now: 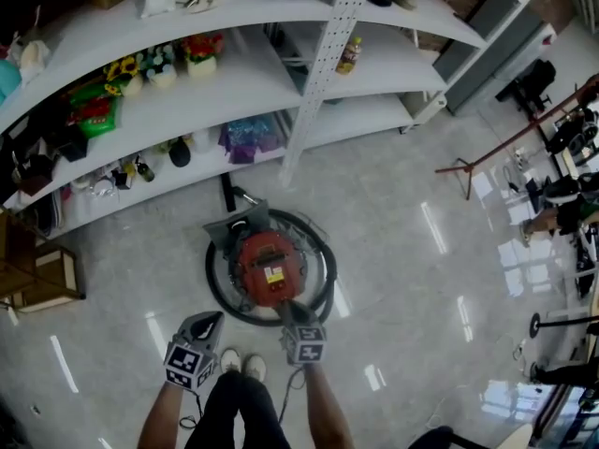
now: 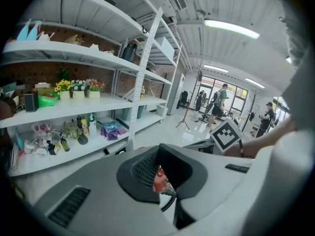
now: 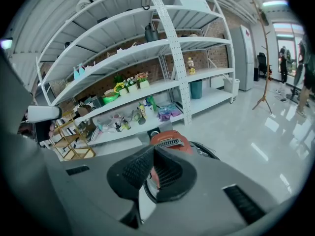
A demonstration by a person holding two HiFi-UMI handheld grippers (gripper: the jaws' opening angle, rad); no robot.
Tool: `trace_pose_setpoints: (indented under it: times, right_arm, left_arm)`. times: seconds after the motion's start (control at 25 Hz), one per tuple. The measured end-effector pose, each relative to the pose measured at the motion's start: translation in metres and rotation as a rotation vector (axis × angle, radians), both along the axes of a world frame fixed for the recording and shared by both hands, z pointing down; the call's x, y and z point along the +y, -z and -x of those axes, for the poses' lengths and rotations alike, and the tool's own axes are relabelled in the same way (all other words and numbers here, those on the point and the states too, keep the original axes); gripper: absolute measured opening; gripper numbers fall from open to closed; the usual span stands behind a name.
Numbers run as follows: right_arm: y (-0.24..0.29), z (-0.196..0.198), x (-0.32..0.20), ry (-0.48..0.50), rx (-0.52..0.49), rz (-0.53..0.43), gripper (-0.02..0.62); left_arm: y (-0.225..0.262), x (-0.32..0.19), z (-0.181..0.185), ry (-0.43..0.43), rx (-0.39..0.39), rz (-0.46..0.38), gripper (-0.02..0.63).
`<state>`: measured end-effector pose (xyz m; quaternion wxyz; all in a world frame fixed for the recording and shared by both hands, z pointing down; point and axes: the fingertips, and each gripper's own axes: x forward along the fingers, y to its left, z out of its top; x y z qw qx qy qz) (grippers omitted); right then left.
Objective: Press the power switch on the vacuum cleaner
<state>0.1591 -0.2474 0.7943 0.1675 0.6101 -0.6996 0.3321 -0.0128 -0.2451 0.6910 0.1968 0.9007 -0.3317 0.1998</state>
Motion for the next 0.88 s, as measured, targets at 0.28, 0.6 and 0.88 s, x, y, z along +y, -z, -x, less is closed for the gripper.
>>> trace_pose_setpoints:
  times: [0.28, 0.6, 0.88]
  right_arm:
    - [0.041, -0.005, 0.011, -0.024, 0.009, -0.035, 0.012]
    - [0.091, -0.01, 0.027, -0.047, 0.012, -0.069, 0.012]
    - [0.127, -0.017, 0.047, -0.065, 0.023, -0.101, 0.012]
  left_arm:
    - [0.041, -0.001, -0.004, -0.012, 0.018, -0.052, 0.006]
    - [0.077, 0.012, -0.011, -0.03, 0.033, -0.069, 0.006]
    - [0.11, 0.021, -0.015, -0.033, 0.051, -0.099, 0.006]
